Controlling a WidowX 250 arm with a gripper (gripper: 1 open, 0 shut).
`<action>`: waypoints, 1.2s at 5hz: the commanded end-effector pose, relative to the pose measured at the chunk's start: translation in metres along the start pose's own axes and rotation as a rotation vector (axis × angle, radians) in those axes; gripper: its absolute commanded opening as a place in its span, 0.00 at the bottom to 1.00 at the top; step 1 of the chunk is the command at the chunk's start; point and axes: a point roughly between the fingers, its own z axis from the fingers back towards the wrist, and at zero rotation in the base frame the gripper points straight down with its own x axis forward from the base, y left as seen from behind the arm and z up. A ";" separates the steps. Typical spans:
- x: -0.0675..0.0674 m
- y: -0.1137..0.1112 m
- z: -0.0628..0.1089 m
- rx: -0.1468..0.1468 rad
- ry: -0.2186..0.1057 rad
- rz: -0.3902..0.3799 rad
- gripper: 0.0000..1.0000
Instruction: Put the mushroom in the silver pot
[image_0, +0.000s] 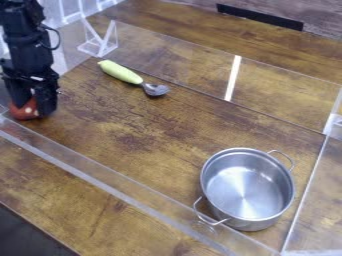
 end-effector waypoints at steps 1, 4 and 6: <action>-0.007 0.003 -0.009 0.002 -0.009 0.022 0.00; -0.016 -0.033 0.070 0.034 -0.113 -0.021 0.00; -0.003 -0.110 0.133 0.037 -0.221 -0.167 0.00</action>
